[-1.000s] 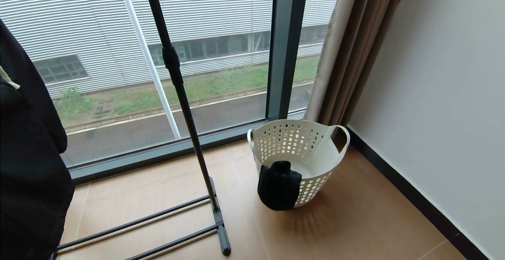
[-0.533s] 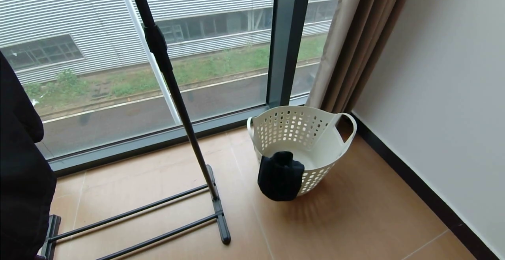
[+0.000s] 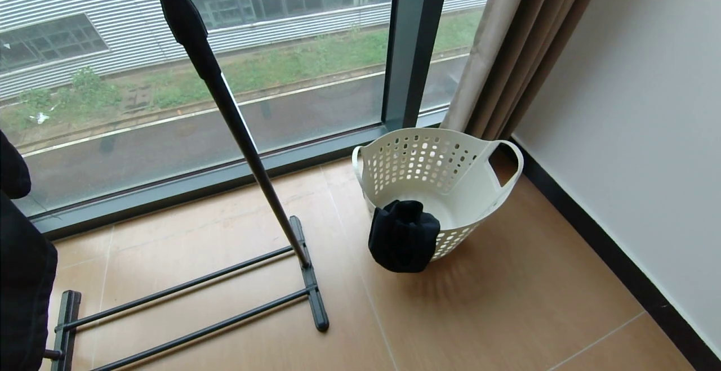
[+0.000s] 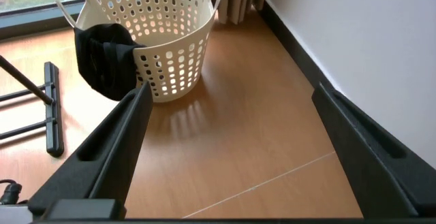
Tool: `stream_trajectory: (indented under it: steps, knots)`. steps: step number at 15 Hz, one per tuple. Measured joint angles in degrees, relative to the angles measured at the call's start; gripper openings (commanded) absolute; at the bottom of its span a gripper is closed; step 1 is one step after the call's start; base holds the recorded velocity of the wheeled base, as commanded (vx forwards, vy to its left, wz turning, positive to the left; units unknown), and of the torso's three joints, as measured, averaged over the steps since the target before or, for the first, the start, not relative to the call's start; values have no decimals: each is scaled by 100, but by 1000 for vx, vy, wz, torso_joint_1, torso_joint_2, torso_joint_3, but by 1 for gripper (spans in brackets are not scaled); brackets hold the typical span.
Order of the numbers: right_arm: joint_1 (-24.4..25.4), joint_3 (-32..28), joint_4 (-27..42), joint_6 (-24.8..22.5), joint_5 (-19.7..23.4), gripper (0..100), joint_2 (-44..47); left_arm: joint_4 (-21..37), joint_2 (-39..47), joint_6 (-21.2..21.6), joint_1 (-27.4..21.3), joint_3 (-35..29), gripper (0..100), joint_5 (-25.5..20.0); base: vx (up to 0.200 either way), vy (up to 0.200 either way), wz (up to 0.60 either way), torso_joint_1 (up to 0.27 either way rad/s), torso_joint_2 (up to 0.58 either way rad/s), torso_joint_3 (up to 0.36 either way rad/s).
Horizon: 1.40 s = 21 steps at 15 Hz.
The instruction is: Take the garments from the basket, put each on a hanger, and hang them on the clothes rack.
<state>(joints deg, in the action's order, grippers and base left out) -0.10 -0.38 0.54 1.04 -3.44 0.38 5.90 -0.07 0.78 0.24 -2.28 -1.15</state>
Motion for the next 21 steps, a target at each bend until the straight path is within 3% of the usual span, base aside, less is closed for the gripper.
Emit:
stream_trajectory:
  steps: [21]
  knots:
    - [-1, 2, -10, 9, -23, 100, 9, -2, 0, -7, 0, 0, 100, 0, 0, 0, 0, 2, 2, -199]
